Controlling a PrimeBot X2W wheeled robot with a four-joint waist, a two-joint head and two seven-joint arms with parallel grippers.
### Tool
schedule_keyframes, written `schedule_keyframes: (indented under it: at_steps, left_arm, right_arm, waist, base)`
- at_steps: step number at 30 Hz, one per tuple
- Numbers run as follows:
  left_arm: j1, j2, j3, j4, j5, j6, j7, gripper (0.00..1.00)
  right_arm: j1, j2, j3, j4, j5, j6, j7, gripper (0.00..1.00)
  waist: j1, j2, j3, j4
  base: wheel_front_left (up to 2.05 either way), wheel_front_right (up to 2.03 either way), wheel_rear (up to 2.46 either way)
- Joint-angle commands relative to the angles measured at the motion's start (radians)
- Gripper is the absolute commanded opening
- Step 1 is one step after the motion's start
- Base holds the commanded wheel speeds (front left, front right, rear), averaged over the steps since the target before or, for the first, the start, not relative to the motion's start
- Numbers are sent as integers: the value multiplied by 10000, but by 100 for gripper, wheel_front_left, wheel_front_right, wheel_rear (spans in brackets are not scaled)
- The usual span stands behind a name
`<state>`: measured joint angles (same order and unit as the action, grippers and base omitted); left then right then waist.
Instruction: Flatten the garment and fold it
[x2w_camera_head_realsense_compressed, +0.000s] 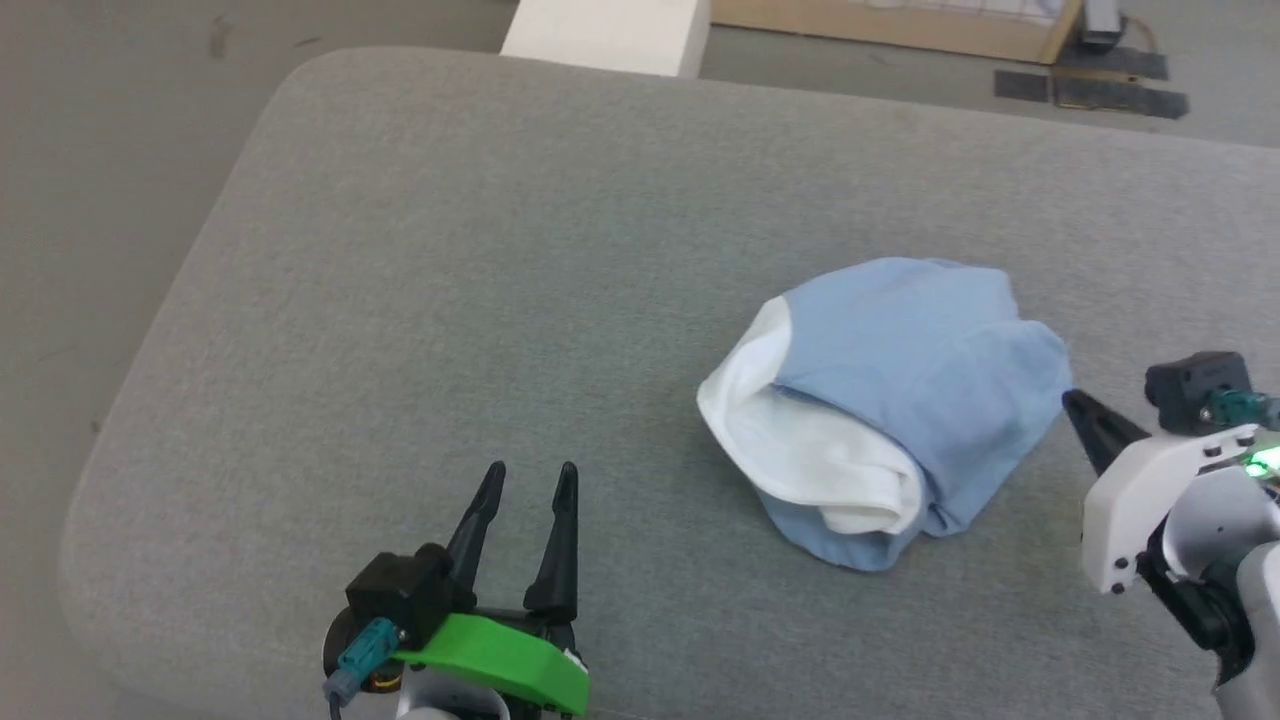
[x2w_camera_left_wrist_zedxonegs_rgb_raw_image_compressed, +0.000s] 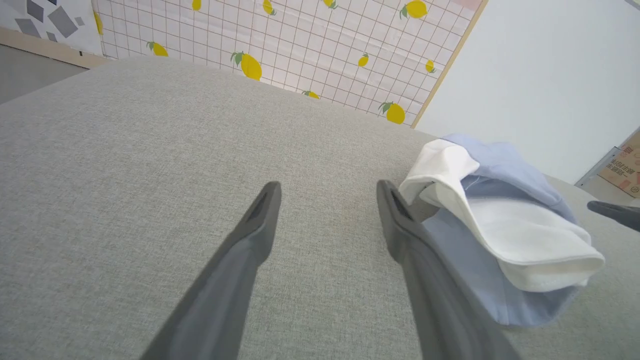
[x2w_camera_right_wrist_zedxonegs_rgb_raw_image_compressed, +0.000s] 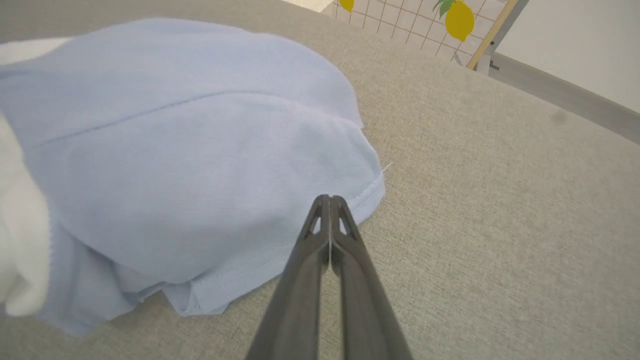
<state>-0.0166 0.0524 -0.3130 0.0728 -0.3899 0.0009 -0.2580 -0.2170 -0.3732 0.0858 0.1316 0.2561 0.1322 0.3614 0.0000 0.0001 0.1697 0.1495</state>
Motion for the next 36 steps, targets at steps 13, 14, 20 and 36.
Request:
schedule_keyframes:
  at_steps: [13,14,20,36]
  left_arm:
    - [-106,-22,-163,-49,18,-11,-38,100]
    - [-110,-22,-163,-49,15,-5,-38,100]
    - [-232,-22,-240,-112,-25,28,-38,100]
    - [-348,-22,-206,-123,-99,145,-38,100]
  right_arm:
    - [753,-676,1384,-1168,770,-15,1524,100]
    - [718,-792,1586,-1110,606,-15,1473,100]
    - [289,-974,2303,-274,112,-15,1034,100]
    - [-644,-683,2367,877,-45,-15,357,0]
  waist:
    - [0,-1,206,174]
    - [0,-1,250,243]
    - [0,-1,543,613]
    - [0,-1,513,405]
  base:
    - [0,0,0]
    - [0,0,0]
    - [0,0,0]
    - [0,0,0]
